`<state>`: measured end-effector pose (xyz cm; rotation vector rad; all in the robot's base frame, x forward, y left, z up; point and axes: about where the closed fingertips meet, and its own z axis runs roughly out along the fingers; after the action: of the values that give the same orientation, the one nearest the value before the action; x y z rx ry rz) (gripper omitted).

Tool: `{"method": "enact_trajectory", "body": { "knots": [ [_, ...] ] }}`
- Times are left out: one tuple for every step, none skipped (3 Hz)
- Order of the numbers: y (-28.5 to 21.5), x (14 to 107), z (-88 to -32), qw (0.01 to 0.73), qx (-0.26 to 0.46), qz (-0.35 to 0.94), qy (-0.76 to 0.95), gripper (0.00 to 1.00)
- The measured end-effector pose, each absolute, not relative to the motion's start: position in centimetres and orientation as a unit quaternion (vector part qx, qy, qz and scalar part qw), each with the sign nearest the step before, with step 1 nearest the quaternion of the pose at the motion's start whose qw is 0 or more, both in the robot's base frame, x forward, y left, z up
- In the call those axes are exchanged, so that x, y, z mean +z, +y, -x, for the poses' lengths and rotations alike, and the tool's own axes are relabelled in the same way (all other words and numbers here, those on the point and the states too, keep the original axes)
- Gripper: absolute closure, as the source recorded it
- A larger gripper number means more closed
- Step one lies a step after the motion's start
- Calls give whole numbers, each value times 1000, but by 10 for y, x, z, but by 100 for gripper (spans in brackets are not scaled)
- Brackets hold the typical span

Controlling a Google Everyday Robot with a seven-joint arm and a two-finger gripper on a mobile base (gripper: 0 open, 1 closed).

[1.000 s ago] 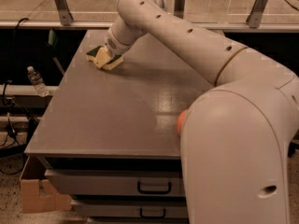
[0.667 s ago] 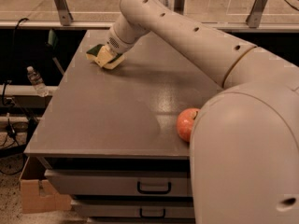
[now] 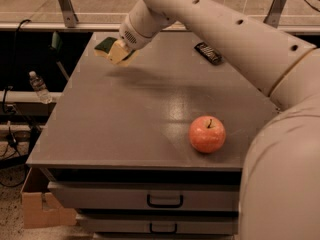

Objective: Move sponge near apple

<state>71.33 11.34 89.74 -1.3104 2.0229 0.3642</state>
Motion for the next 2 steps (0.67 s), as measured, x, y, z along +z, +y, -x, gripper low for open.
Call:
{"method": "enact_trajectory", "body": {
  "knots": [
    [92, 919, -686, 350, 152, 531, 757, 100],
    [87, 919, -685, 351, 151, 539, 751, 100]
  ]
}}
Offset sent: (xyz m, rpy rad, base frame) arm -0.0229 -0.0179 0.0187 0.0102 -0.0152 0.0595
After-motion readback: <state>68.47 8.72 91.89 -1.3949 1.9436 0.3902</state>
